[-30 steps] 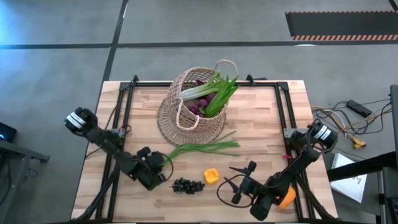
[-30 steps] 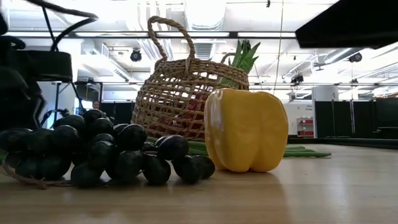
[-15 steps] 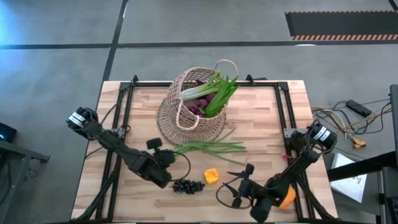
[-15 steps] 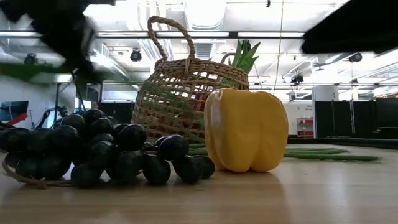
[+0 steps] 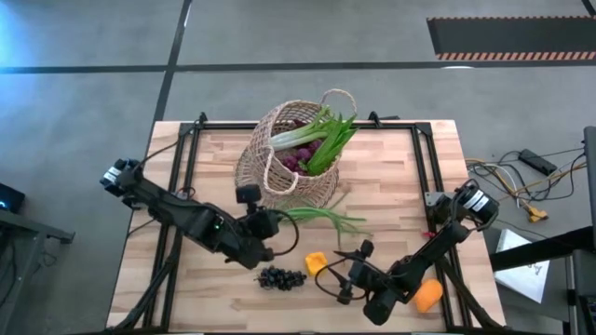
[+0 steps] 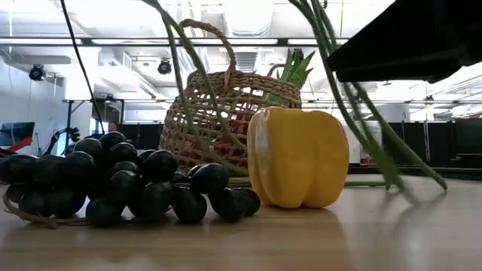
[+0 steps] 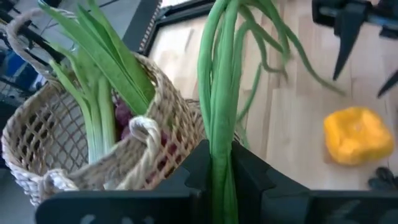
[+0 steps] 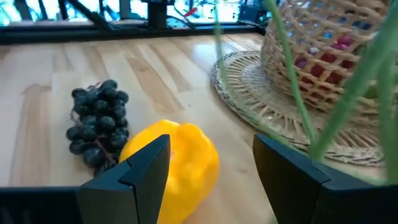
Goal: Build produce basket
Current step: Put the green string beans into the brown basket, then put the yellow bell pepper into the basket
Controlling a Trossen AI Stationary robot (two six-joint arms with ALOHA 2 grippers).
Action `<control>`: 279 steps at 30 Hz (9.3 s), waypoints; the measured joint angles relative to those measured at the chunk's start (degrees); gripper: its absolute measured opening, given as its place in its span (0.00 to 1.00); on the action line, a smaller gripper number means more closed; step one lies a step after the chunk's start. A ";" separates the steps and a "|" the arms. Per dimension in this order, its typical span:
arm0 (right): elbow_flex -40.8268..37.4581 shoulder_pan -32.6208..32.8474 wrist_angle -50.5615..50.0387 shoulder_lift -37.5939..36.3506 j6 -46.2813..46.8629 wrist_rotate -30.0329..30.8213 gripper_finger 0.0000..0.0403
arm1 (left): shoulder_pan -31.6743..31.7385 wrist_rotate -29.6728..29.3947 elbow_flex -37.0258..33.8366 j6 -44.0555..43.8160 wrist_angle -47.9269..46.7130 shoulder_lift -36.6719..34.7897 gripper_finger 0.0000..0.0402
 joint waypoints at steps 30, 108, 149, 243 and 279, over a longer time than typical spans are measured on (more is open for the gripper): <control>0.00 -0.18 -0.87 -0.02 -2.13 -0.71 0.55 | 7.25 29.01 -46.23 -37.70 9.40 -3.64 0.58; -8.77 -15.04 76.40 6.78 -48.35 -19.34 0.78 | 7.22 23.54 8.97 5.89 6.18 1.53 0.03; -9.84 -25.03 87.29 2.98 -49.79 -42.43 0.73 | 1.64 18.81 3.12 3.90 10.79 1.40 0.03; 40.27 -64.02 -2.71 6.63 -39.32 -45.84 0.14 | -21.87 -17.19 -30.85 -34.74 17.33 0.72 0.53; 70.64 -55.26 -80.52 2.08 -39.17 -54.45 0.54 | -21.80 -17.02 -30.91 -34.72 19.40 0.74 0.53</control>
